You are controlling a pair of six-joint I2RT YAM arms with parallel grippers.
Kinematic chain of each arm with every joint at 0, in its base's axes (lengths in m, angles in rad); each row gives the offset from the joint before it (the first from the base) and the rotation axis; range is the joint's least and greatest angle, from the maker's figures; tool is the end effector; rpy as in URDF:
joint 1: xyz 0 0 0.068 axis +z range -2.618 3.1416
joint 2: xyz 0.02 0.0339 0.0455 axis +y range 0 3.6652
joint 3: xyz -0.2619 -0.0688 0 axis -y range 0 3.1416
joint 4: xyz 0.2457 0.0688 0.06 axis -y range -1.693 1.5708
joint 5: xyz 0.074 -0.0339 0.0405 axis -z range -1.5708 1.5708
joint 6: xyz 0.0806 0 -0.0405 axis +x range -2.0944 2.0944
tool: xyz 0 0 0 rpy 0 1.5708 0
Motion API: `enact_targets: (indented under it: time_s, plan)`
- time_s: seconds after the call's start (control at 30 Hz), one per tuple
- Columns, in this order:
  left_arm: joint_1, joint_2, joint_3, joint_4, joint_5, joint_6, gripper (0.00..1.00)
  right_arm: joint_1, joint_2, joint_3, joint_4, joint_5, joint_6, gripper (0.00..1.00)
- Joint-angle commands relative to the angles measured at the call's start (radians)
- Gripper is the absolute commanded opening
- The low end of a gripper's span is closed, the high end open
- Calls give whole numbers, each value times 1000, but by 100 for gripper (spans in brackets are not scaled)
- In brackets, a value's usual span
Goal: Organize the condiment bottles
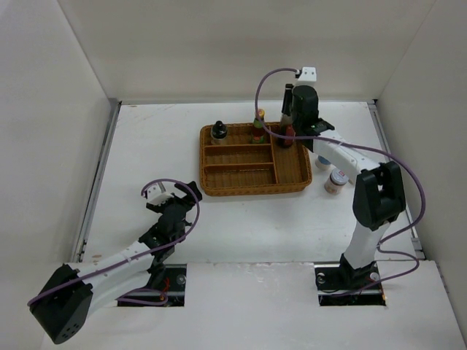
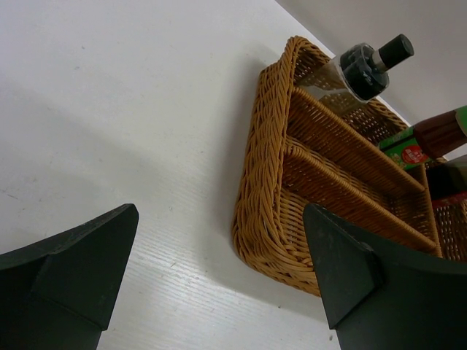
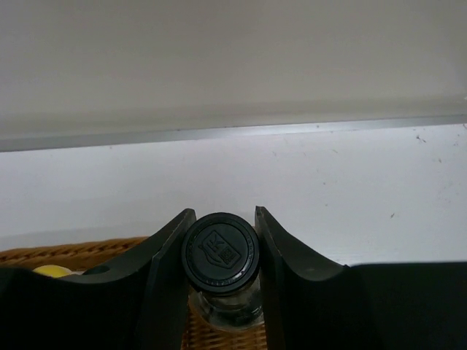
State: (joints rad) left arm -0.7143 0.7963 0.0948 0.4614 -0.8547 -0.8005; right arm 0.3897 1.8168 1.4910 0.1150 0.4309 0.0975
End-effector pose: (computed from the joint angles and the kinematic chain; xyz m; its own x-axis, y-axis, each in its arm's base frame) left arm 0.1808 -0.0762 0.1578 -0.0364 -0.5920 -0.8051 -0.2150 0.7914 -0.5722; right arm 0.4566 0.1511 0.3149 -0.1895 0.0178 -0.9817 0.0513 0.9986 0.0082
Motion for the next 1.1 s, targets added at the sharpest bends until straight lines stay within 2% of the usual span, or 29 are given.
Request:
enact_targets:
  time_s: [0.0, 0.23, 0.53, 0.63, 0.77, 0.87, 0.97, 1.07]
  plan:
    - [-4, 0, -12, 48, 2, -3, 100, 19, -34, -17, 227, 17, 2, 42]
    - [-4, 11, -7, 48, 2, -3, 100, 24, -92, -77, 221, 22, 16, 65]
    - [-4, 32, -6, 65, 9, -2, 100, 24, -227, -152, 213, 17, 53, 79]
    - [-4, 21, -7, 65, 9, -2, 100, 24, -336, -236, 209, 25, 80, 85]
    - [-4, 32, -4, 65, 9, -2, 100, 24, -537, -450, 184, 92, 178, 86]
    - [-12, 31, -3, 66, 11, -2, 100, 7, -701, -634, 108, 156, 307, 81]
    - [-18, 35, 0, 66, 13, -2, 100, -18, -815, -768, -45, 250, 433, 79]
    - [-20, 3, -6, 63, 13, -2, 100, -28, -864, -845, -207, 356, 507, 85]
